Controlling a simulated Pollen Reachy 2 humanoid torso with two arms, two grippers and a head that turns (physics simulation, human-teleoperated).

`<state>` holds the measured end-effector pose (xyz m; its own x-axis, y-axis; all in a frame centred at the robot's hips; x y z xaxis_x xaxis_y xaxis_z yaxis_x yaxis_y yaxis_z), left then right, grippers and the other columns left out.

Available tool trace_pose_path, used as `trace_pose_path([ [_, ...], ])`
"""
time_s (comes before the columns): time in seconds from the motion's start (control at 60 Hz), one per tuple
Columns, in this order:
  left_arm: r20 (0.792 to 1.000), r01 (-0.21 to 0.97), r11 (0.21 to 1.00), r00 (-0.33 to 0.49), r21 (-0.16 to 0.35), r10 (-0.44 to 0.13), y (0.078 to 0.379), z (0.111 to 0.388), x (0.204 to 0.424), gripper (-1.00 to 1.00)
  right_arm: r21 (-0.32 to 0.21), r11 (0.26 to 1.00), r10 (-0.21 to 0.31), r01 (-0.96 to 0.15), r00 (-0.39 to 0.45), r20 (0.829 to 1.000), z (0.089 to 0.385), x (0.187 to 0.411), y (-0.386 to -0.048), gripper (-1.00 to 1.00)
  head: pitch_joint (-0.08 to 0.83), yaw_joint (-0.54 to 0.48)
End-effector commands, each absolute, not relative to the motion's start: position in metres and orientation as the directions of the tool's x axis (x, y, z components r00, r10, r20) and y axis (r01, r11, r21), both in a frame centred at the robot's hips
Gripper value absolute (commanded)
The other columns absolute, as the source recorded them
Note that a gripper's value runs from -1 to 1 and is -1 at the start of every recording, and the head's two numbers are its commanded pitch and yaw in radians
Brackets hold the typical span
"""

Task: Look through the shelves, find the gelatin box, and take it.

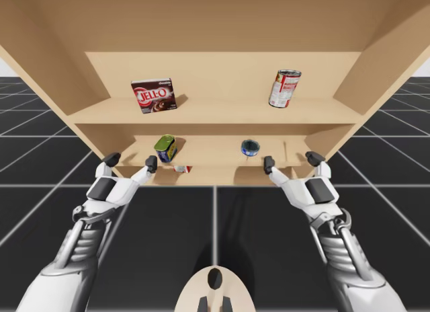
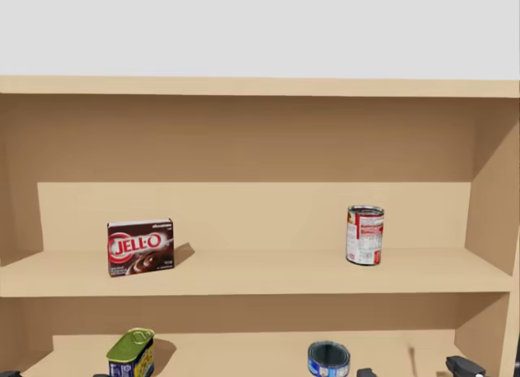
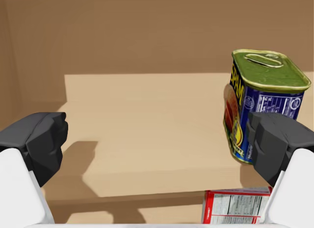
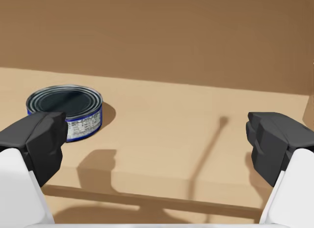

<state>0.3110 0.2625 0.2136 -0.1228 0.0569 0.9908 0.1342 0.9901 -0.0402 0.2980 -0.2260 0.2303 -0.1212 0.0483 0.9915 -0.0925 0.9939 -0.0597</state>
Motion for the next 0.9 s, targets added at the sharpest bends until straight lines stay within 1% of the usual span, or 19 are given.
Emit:
trace_pose_path([
  [0.017, 0.991, 0.132, 0.991, -0.121, -0.035, 0.052, 0.263, 0.213, 0.311, -1.0, -0.009, 0.997, -0.001, -0.07, -0.141, 0.99, 0.23, 0.297, -0.224, -1.0, 0.005, -0.04],
  [0.067, 0.991, 0.131, 0.991, -0.124, -0.035, 0.051, 0.263, 0.213, 0.311, -1.0, -0.014, 0.996, 0.002, -0.088, -0.14, 0.99, 0.231, 0.296, -0.225, -1.0, 0.019, -0.04],
  [0.167, 0.99, 0.135, 0.99, -0.128, -0.038, 0.056, 0.263, 0.213, 0.311, -1.0, -0.018, 0.996, 0.007, -0.088, -0.129, 0.992, 0.232, 0.297, -0.226, -1.0, 0.065, -0.03],
  [0.283, 0.988, 0.149, 0.988, -0.143, -0.041, 0.063, 0.263, 0.215, 0.309, -1.0, -0.026, 0.996, 0.016, -0.081, -0.128, 0.992, 0.23, 0.297, -0.225, -1.0, 0.156, -0.03],
  [0.3, 0.987, 0.15, 0.988, -0.147, -0.042, 0.064, 0.263, 0.216, 0.309, -1.0, -0.033, 0.996, 0.022, -0.081, -0.127, 0.992, 0.23, 0.297, -0.224, -1.0, 0.182, -0.03],
  [0.333, 0.987, 0.15, 0.988, -0.149, -0.042, 0.065, 0.263, 0.216, 0.308, -1.0, -0.036, 0.996, 0.026, -0.08, -0.128, 0.991, 0.23, 0.297, -0.224, -1.0, 0.199, -0.03],
  [0.35, 0.986, 0.152, 0.988, -0.152, -0.042, 0.065, 0.263, 0.216, 0.308, -1.0, -0.036, 0.996, 0.026, -0.078, -0.128, 0.991, 0.229, 0.298, -0.224, -1.0, 0.222, -0.03],
  [0.4, 0.986, 0.153, 0.987, -0.154, -0.041, 0.065, 0.264, 0.216, 0.308, -1.0, -0.04, 0.996, 0.03, -0.078, -0.128, 0.991, 0.229, 0.298, -0.223, -1.0, 0.246, -0.02],
  [0.467, 0.985, 0.157, 0.987, -0.159, -0.039, 0.064, 0.264, 0.216, 0.308, -1.0, -0.044, 0.996, 0.034, -0.076, -0.126, 0.991, 0.228, 0.298, -0.222, -1.0, 0.308, -0.01],
  [0.517, 0.985, 0.158, 0.987, -0.161, -0.038, 0.064, 0.264, 0.216, 0.307, -1.0, -0.047, 0.996, 0.038, -0.075, -0.124, 0.992, 0.228, 0.298, -0.222, -1.0, 0.332, 0.0],
  [0.533, 0.985, 0.159, 0.987, -0.163, -0.038, 0.064, 0.264, 0.216, 0.307, -1.0, -0.05, 0.996, 0.041, -0.072, -0.123, 0.992, 0.228, 0.298, -0.221, -1.0, 0.355, 0.01],
  [0.633, 0.984, 0.162, 0.986, -0.168, -0.035, 0.062, 0.264, 0.217, 0.306, -1.0, -0.06, 0.996, 0.051, -0.071, -0.121, 0.991, 0.226, 0.299, -0.219, -1.0, 0.424, 0.05],
  [0.9, 0.983, 0.176, 0.984, -0.175, -0.029, 0.06, 0.26, 0.218, 0.302, -1.0, -0.091, 0.993, 0.083, -0.073, -0.11, 0.991, 0.221, 0.299, -0.215, -1.0, 0.557, 0.18],
])
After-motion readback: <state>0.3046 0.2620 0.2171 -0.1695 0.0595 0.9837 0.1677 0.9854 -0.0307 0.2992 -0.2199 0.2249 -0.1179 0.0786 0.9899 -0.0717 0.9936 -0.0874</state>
